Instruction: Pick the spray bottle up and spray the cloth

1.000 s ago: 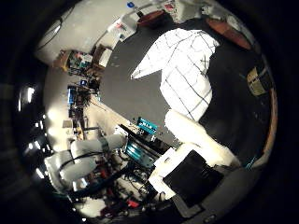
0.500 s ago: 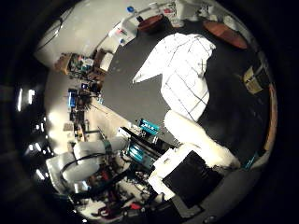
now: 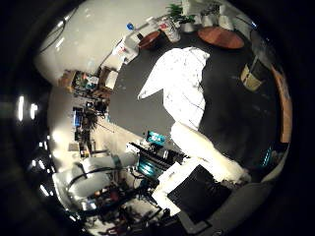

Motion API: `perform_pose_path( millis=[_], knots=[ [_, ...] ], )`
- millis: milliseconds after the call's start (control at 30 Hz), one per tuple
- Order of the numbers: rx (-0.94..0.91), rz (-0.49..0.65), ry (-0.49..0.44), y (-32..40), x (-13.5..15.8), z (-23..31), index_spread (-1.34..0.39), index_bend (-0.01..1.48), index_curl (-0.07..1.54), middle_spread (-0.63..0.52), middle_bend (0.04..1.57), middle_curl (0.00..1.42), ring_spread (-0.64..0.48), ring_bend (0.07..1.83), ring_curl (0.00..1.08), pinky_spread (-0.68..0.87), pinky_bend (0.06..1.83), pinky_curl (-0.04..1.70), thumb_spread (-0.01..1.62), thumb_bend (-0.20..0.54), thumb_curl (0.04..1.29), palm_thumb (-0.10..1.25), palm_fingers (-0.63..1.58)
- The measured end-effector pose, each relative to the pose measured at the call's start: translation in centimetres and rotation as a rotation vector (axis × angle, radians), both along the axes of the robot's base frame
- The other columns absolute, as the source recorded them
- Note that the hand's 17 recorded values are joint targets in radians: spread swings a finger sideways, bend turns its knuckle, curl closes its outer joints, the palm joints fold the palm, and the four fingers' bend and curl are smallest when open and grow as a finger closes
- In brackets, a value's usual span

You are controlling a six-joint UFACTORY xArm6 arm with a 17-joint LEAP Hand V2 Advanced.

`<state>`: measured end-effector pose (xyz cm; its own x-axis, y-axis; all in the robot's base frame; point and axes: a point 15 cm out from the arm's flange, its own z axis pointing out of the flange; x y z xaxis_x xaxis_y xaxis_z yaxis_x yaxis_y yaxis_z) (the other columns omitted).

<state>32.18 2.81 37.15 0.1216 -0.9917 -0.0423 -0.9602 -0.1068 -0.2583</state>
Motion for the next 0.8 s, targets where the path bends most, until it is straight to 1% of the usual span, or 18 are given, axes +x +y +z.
perform_pose_path(
  millis=[200,467,600,733,800],
  knots=[
    [0.008,-0.079,-0.025,-2.5,-0.4,0.9,-0.38,0.15,0.27,0.0,0.22,0.36,0.12,0.25,0.26,0.36,0.23,0.3,1.12,-0.021,0.29,0.64,0.25],
    [0.102,-0.207,-0.049,-5.8,-0.5,1.2,-0.37,0.15,0.27,0.0,0.24,0.36,0.12,0.27,0.26,0.36,0.25,0.32,1.12,-0.022,0.29,0.62,0.23],
    [0.144,-0.253,-0.06,-7.4,-0.3,1.2,-0.37,0.15,0.26,0.01,0.24,0.36,0.12,0.28,0.26,0.36,0.26,0.32,1.12,-0.021,0.29,0.62,0.22],
    [0.249,-0.304,-0.051,-8.1,-0.4,-0.7,-0.36,0.15,0.26,0.01,0.24,0.37,0.13,0.29,0.26,0.36,0.27,0.32,1.11,-0.021,0.29,0.61,0.22],
    [0.297,-0.33,-0.069,-8.9,-0.3,-1.3,-0.36,0.15,0.26,0.01,0.25,0.37,0.13,0.29,0.26,0.36,0.27,0.32,1.11,-0.022,0.29,0.61,0.22]
  ],
)
